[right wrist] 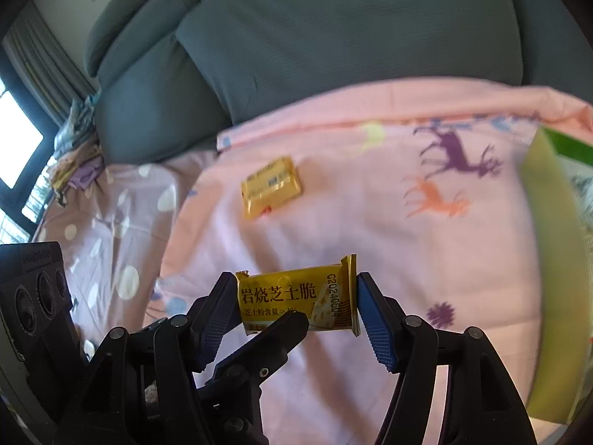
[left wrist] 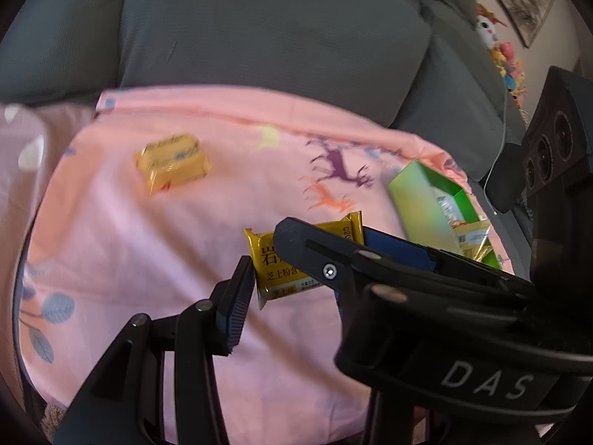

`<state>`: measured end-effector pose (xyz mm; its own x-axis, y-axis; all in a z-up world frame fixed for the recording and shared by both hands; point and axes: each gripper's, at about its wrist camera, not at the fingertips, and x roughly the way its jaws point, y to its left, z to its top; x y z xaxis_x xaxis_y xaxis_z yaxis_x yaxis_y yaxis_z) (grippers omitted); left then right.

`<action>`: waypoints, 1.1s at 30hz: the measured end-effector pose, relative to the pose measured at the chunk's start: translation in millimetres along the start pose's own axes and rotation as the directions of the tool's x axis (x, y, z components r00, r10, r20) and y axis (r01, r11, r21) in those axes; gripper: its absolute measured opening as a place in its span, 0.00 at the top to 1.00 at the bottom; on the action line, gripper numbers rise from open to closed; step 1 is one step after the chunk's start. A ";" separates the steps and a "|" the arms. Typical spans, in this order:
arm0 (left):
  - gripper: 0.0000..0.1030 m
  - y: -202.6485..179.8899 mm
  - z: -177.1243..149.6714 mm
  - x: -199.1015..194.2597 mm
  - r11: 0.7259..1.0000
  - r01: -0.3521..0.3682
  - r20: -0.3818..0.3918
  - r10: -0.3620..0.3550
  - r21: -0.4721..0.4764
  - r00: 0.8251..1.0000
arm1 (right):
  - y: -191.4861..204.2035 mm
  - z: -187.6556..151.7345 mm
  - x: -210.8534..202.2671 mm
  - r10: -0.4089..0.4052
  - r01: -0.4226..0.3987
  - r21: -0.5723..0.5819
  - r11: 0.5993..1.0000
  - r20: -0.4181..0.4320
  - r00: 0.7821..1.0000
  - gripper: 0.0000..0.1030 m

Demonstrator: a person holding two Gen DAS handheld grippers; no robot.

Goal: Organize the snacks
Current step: 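Carry the yellow bar packet with the right gripper into the box, release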

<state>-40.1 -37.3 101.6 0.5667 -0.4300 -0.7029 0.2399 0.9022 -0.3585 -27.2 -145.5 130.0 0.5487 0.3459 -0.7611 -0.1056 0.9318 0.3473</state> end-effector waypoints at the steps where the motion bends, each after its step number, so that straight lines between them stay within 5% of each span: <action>1: 0.60 -7.8 2.6 -1.8 1.000 -0.001 0.013 0.000 0.019 1.000 | -1.7 1.4 -5.2 -0.003 0.003 0.002 1.000 0.014 1.000 0.34; 15: 0.60 -115.9 22.3 11.4 0.973 0.088 0.067 -0.105 0.215 0.992 | -81.5 13.4 -91.3 -0.093 0.065 0.130 0.989 0.219 0.971 0.34; 33: 0.60 -221.0 20.6 93.0 0.905 0.228 -0.117 -0.199 0.358 0.973 | -209.1 -4.6 -126.7 -0.244 0.125 0.436 0.891 0.226 0.943 0.34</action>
<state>-24.2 -276.0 128.1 0.4115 -0.6022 -0.6841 0.6289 0.7309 -0.2651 -78.4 -383.6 151.3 0.7309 0.0744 -0.6785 0.3365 0.8255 0.4530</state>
